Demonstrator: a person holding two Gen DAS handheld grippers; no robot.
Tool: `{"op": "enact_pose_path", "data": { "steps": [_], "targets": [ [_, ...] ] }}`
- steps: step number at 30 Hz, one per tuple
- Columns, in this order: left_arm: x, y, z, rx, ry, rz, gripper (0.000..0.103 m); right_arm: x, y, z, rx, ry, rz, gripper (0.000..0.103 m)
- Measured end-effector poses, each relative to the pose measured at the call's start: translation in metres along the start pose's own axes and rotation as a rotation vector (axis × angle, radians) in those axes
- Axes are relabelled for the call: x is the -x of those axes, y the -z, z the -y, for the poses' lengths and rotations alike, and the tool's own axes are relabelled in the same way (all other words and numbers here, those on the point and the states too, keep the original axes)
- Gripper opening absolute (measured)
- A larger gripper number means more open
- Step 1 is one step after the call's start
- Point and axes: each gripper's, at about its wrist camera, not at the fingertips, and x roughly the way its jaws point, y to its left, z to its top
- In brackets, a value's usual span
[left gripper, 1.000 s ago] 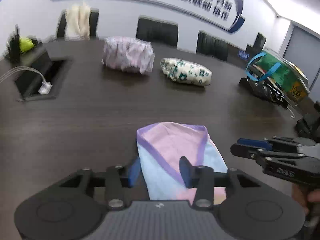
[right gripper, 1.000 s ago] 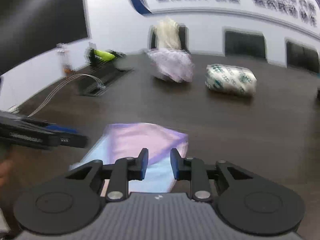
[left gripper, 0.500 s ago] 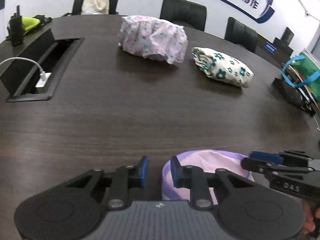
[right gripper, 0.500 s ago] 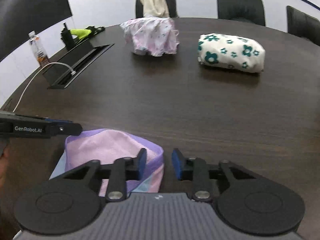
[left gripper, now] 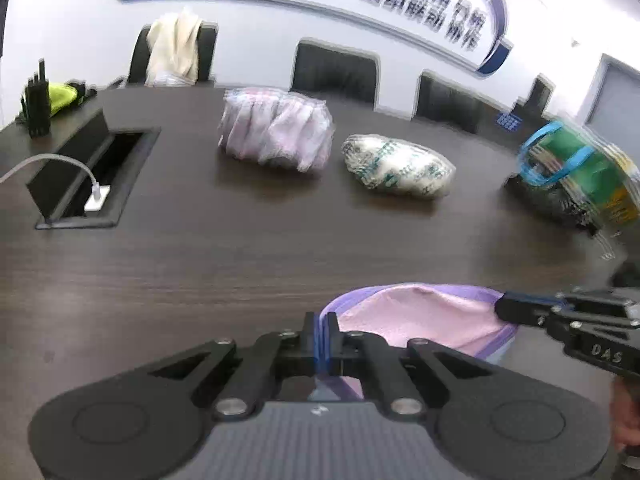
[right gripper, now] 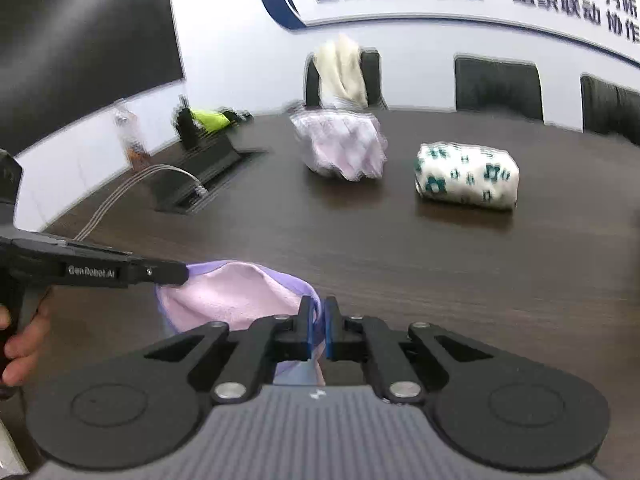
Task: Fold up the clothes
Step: 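Open both grippers and press the folded pink bundle flat on the table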
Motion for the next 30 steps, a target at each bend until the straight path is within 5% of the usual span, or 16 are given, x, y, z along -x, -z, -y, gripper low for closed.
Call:
{"op": "enact_pose_path", "data": {
  "steps": [4,6,8,10,12,16,20,24,30],
  "targets": [
    [0.051,0.058,0.002,-0.003,0.026,0.067,0.001,0.053,0.045,-0.018,-0.010,-0.053,0.023,0.005],
    [0.064,0.093,-0.001,0.018,0.052,0.056,0.002,0.069,0.074,-0.026,-0.020,-0.094,-0.026,0.005],
    [0.068,0.120,-0.007,0.059,-0.007,0.016,0.005,0.075,0.100,-0.032,-0.007,-0.117,-0.098,0.008],
    [0.077,0.131,-0.010,0.081,-0.044,0.021,0.006,0.086,0.109,-0.029,-0.023,-0.125,-0.087,0.018],
    [0.090,0.127,-0.006,0.076,-0.007,0.057,0.007,0.098,0.110,-0.024,-0.057,-0.135,-0.042,0.042],
    [0.103,0.113,0.027,-0.035,0.077,0.173,0.030,0.102,0.092,-0.031,-0.028,-0.138,0.056,0.042],
    [0.086,0.112,0.055,-0.157,0.034,0.159,0.030,0.079,0.085,-0.057,0.050,-0.170,0.042,0.040],
    [0.069,0.121,0.053,-0.144,0.053,0.087,0.030,0.049,0.092,-0.067,0.063,-0.122,-0.032,0.021],
    [0.067,0.139,0.044,-0.143,0.064,0.039,0.032,0.058,0.095,-0.061,0.037,-0.098,-0.074,0.022]
  ]
}}
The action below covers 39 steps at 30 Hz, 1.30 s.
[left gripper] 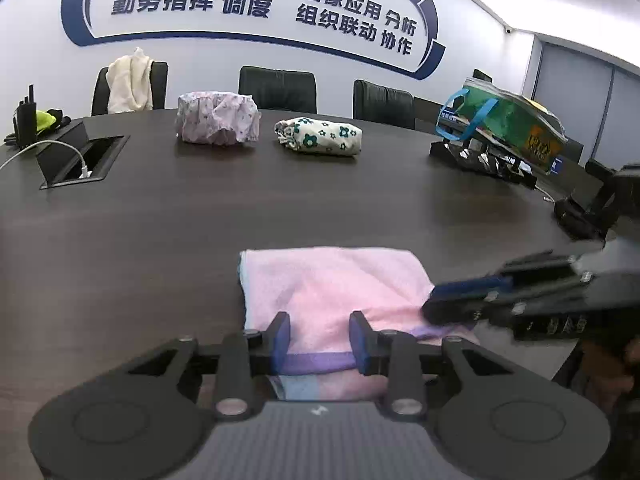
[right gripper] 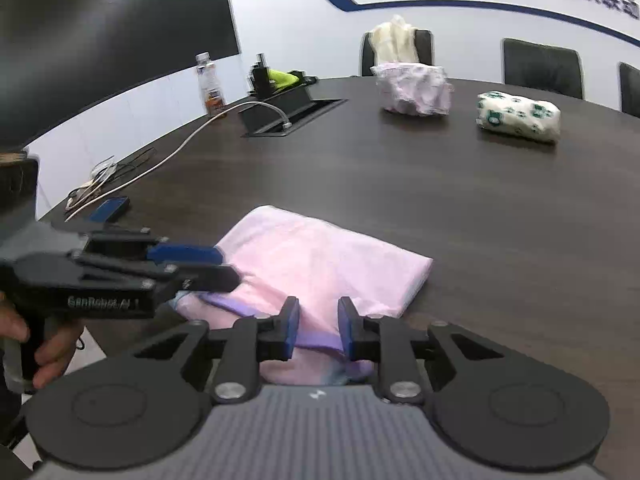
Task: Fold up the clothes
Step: 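Open both grippers and press the folded pink bundle flat on the table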
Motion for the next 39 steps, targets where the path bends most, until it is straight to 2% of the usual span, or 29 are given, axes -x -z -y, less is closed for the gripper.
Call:
{"op": "enact_pose_path", "data": {
  "steps": [2,4,5,9,10,11,12,13,15,16,19,21,23,25,27,30,31,33,36,39],
  "targets": [
    [0.000,0.004,-0.001,-0.001,0.002,0.001,0.034,0.006,-0.002,-0.001,-0.011,0.000,0.041,0.024],
    [-0.002,0.005,-0.003,0.007,0.005,0.001,0.035,0.004,-0.006,-0.004,-0.033,0.012,0.089,0.032],
    [-0.003,0.004,-0.004,0.015,0.008,0.000,0.036,-0.001,-0.006,-0.006,-0.042,0.027,0.087,0.032],
    [-0.001,0.005,-0.003,0.018,0.003,0.001,0.036,-0.019,0.000,-0.012,0.020,0.064,-0.024,0.032],
    [0.000,0.005,-0.003,0.016,0.001,0.004,0.036,-0.014,0.002,-0.012,0.041,0.070,-0.033,0.034],
    [0.001,0.006,-0.003,0.014,-0.001,0.006,0.037,-0.009,0.005,-0.011,0.061,0.076,-0.042,0.043],
    [0.002,0.006,-0.004,0.014,-0.004,0.008,0.040,-0.003,0.007,-0.011,0.075,0.087,-0.047,0.048],
    [0.004,0.006,-0.007,0.018,-0.005,0.008,0.044,0.003,0.008,-0.008,0.068,0.110,-0.042,0.048],
    [0.008,0.003,-0.013,0.034,-0.002,0.010,0.044,0.015,0.007,0.000,0.018,0.148,-0.021,0.049],
    [0.011,0.000,-0.017,0.051,0.004,0.015,0.044,0.018,0.006,0.002,-0.011,0.150,-0.011,0.049],
    [0.019,-0.007,-0.029,0.100,0.023,0.028,0.053,0.019,0.007,0.005,-0.078,0.123,0.006,0.050],
    [0.016,-0.010,-0.031,0.114,-0.001,0.000,0.050,0.012,0.010,0.001,-0.096,0.098,-0.007,0.050],
    [0.010,-0.010,-0.031,0.124,0.003,-0.038,0.038,0.007,0.011,-0.004,-0.083,0.097,-0.013,0.050],
    [0.006,-0.009,-0.030,0.134,0.017,-0.068,0.032,0.004,0.011,-0.007,-0.079,0.111,-0.008,0.050],
    [0.005,-0.008,-0.028,0.137,0.023,-0.081,0.030,0.002,0.010,-0.007,-0.106,0.123,0.003,0.050],
    [0.004,-0.006,-0.026,0.126,0.003,-0.093,0.029,-0.005,0.009,-0.006,-0.137,0.134,-0.031,0.050],
    [0.004,-0.006,-0.027,0.125,-0.002,-0.093,0.029,-0.006,0.009,-0.007,-0.136,0.150,-0.040,0.050],
    [0.011,-0.008,-0.029,0.132,-0.021,-0.071,0.030,0.001,0.006,-0.007,-0.145,0.177,0.000,0.049],
    [0.024,-0.015,-0.029,0.142,-0.058,-0.001,0.031,0.016,0.000,-0.014,-0.124,0.141,0.077,0.049],
    [0.023,-0.019,-0.018,0.108,-0.038,0.020,0.030,0.007,-0.001,-0.022,-0.096,0.118,0.047,0.045]
  ]
}}
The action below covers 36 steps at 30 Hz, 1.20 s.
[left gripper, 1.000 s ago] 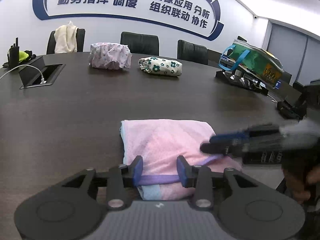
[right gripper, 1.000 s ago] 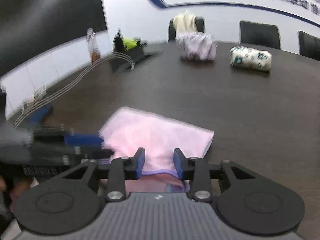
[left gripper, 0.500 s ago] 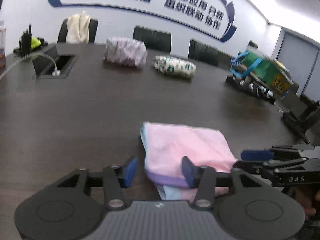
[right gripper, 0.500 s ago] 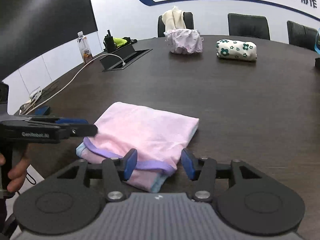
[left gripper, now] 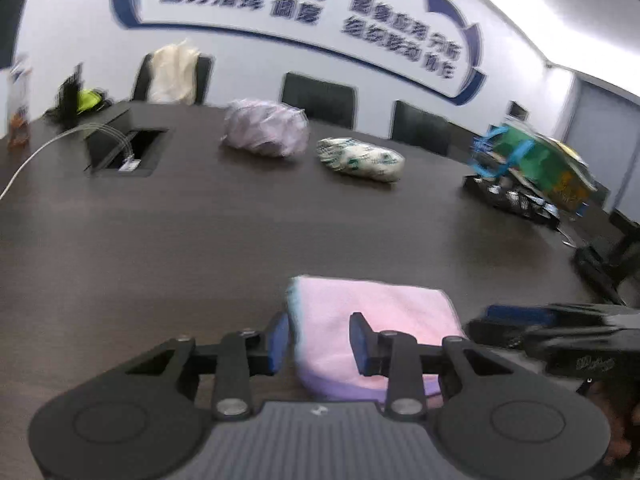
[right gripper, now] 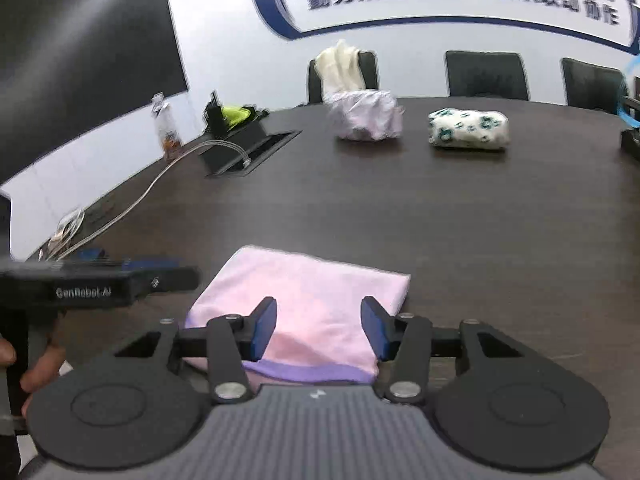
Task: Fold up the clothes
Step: 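Open both grippers and press the folded pink bundle flat on the table, then pinch the purple-trimmed edge of the bundle with both grippers and lift it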
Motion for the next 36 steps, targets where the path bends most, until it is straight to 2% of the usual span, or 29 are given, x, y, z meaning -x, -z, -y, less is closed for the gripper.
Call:
{"op": "enact_pose_path", "data": {
  "steps": [3,5,17,18,20,22,28,31,33,34,35,36],
  "targets": [
    [-0.018,0.004,0.009,-0.029,-0.001,-0.072,0.028,-0.019,0.009,-0.003,0.001,0.024,-0.071,0.043],
    [-0.025,0.009,0.011,-0.049,-0.007,-0.097,0.027,-0.021,0.015,-0.001,-0.013,0.031,-0.074,0.043],
    [-0.022,0.006,0.008,-0.008,-0.017,-0.121,0.030,-0.016,0.020,0.015,-0.081,0.036,-0.084,0.043],
    [-0.022,0.003,0.005,0.001,-0.015,-0.123,0.031,-0.015,0.018,0.016,-0.084,0.033,-0.079,0.043],
    [-0.022,-0.004,-0.001,0.030,-0.022,-0.118,0.047,-0.012,0.015,0.021,-0.104,0.030,-0.069,0.043],
    [-0.027,-0.011,-0.004,0.033,-0.039,-0.127,0.048,-0.016,0.010,0.026,-0.130,0.026,-0.078,0.043],
    [-0.043,-0.010,0.004,-0.016,-0.028,-0.191,0.043,-0.030,0.002,0.018,-0.087,0.027,-0.126,0.046],
    [-0.046,-0.009,0.007,-0.036,-0.018,-0.192,0.029,-0.034,0.003,0.013,-0.055,0.023,-0.132,0.045],
    [-0.047,-0.008,0.009,-0.047,-0.006,-0.197,0.024,-0.035,0.004,0.009,-0.027,0.020,-0.132,0.037],
    [-0.048,-0.008,0.010,-0.053,0.002,-0.198,0.017,-0.036,0.003,0.007,-0.016,0.010,-0.133,0.032],
    [-0.049,-0.009,0.011,-0.055,0.007,-0.198,0.013,-0.037,0.003,0.006,-0.005,0.001,-0.132,0.022],
    [-0.050,-0.009,0.011,-0.053,0.007,-0.198,0.013,-0.038,0.002,0.004,0.009,-0.002,-0.127,0.021]
  ]
}}
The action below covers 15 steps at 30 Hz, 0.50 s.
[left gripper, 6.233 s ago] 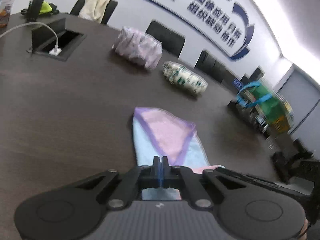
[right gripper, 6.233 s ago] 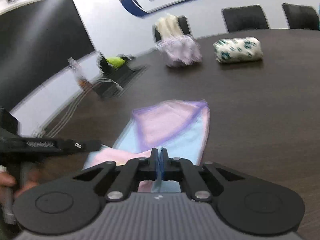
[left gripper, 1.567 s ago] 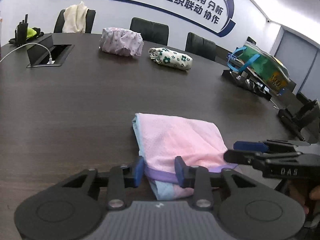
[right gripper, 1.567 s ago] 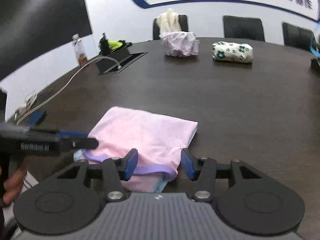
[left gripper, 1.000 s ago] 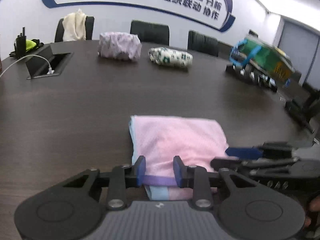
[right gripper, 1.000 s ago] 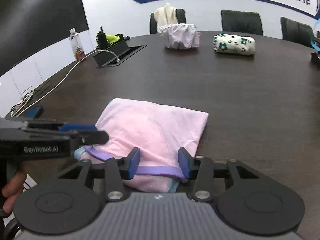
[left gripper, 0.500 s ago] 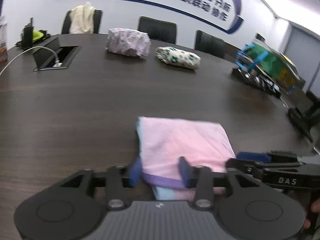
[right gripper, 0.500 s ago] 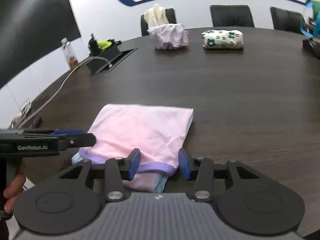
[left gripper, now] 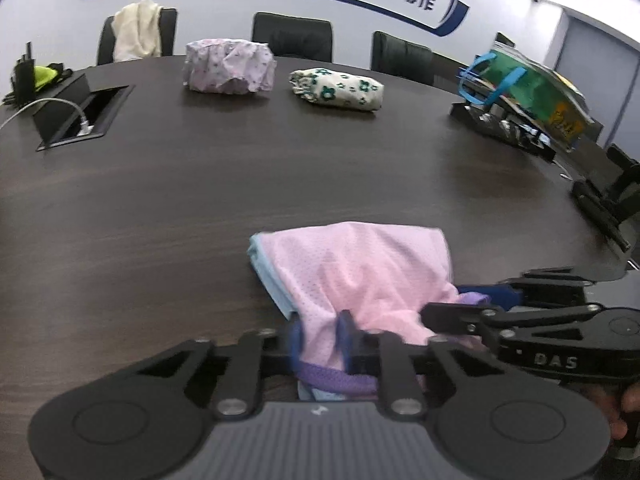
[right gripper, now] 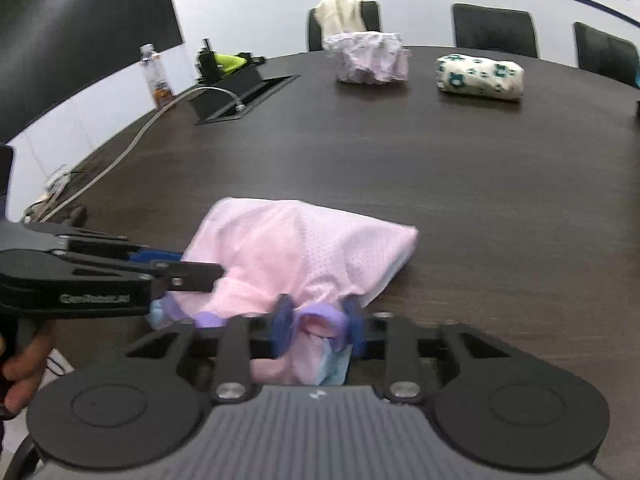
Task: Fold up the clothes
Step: 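Pinch the purple-trimmed edge of the bundle with both grippers and lift it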
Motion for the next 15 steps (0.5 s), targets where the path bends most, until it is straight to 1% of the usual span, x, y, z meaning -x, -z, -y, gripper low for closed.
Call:
{"op": "enact_pose_path", "data": {
  "steps": [2,3,6,9,12,15],
  "targets": [
    [-0.004,-0.004,0.000,-0.007,-0.012,0.015,0.010,-0.003,-0.003,-0.002,0.022,-0.009,0.011,0.019],
    [-0.006,-0.006,-0.001,-0.006,-0.017,0.025,0.010,-0.006,-0.005,0.002,0.013,-0.024,0.017,0.018],
    [-0.014,-0.019,-0.008,0.015,-0.013,0.042,0.009,-0.016,-0.016,0.014,-0.014,-0.046,0.038,0.011],
    [-0.018,-0.035,-0.011,0.005,-0.016,0.067,0.009,-0.021,-0.031,0.021,-0.026,-0.060,0.062,0.006],
    [-0.021,-0.051,-0.013,0.012,-0.008,0.080,0.009,-0.023,-0.047,0.026,-0.031,-0.085,0.085,0.006],
    [-0.022,-0.065,-0.018,0.033,0.003,0.092,0.009,-0.024,-0.061,0.028,-0.013,-0.078,0.107,0.006]
  ]
}}
